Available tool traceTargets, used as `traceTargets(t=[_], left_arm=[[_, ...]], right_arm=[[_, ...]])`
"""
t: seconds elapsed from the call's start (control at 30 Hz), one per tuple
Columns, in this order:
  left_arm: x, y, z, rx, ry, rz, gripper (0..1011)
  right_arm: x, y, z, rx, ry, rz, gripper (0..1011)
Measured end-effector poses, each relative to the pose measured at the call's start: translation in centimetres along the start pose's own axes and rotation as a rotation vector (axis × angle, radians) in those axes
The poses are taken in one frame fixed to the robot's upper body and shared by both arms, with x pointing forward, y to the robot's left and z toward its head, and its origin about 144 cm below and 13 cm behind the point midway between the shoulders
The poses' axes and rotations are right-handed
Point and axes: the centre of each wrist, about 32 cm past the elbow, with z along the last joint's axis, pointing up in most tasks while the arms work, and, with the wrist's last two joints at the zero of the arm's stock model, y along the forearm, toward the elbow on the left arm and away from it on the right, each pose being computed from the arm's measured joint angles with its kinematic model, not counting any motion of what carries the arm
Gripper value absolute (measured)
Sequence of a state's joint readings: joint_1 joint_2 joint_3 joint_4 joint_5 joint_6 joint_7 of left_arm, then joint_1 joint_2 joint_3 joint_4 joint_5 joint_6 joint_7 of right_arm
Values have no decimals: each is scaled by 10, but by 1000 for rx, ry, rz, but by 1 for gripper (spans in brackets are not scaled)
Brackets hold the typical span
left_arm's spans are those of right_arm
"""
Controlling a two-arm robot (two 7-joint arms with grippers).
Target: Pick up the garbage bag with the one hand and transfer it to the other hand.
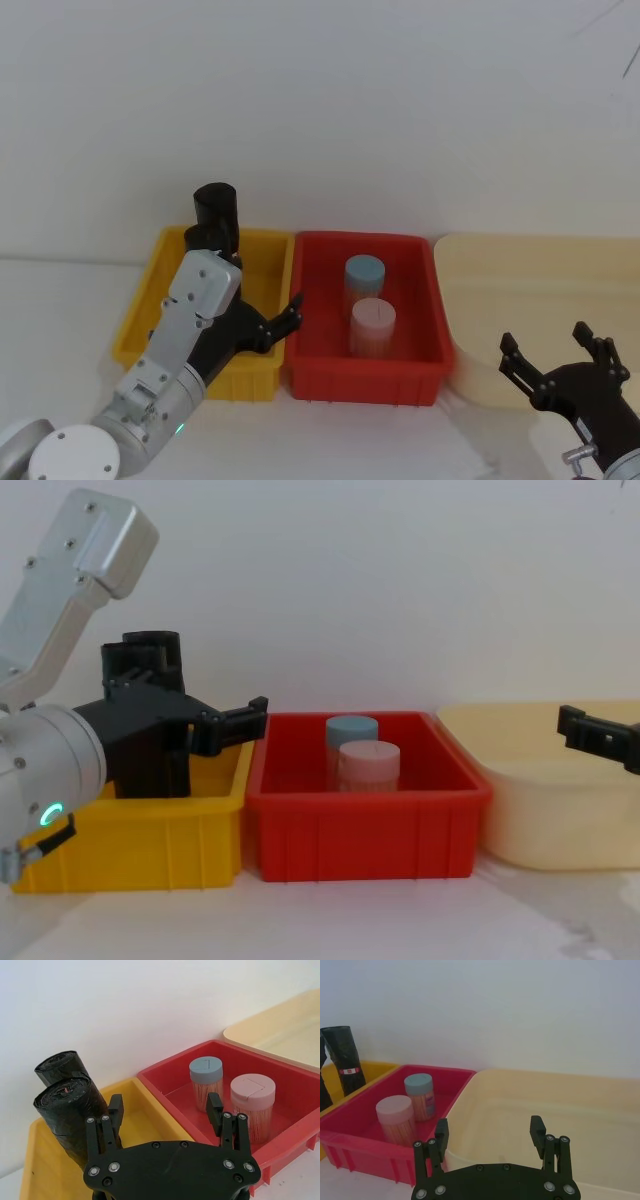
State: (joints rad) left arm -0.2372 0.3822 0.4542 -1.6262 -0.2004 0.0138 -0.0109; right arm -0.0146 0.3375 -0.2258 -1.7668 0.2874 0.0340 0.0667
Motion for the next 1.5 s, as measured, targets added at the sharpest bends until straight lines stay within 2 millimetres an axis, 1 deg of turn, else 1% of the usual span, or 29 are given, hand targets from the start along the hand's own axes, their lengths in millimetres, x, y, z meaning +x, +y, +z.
traceTargets(t=[1.07, 1.4, 1.5], left_arm=[[0, 0, 0, 0, 0, 0, 1001], [0, 0, 0, 0, 0, 0, 1001], [0, 0, 0, 0, 0, 0, 1001]], right_arm=[[0, -1, 0, -1, 0, 3, 1002], [4, -4, 8, -14, -8, 68, 1002], [4, -3, 15, -28, -21, 112, 1002]])
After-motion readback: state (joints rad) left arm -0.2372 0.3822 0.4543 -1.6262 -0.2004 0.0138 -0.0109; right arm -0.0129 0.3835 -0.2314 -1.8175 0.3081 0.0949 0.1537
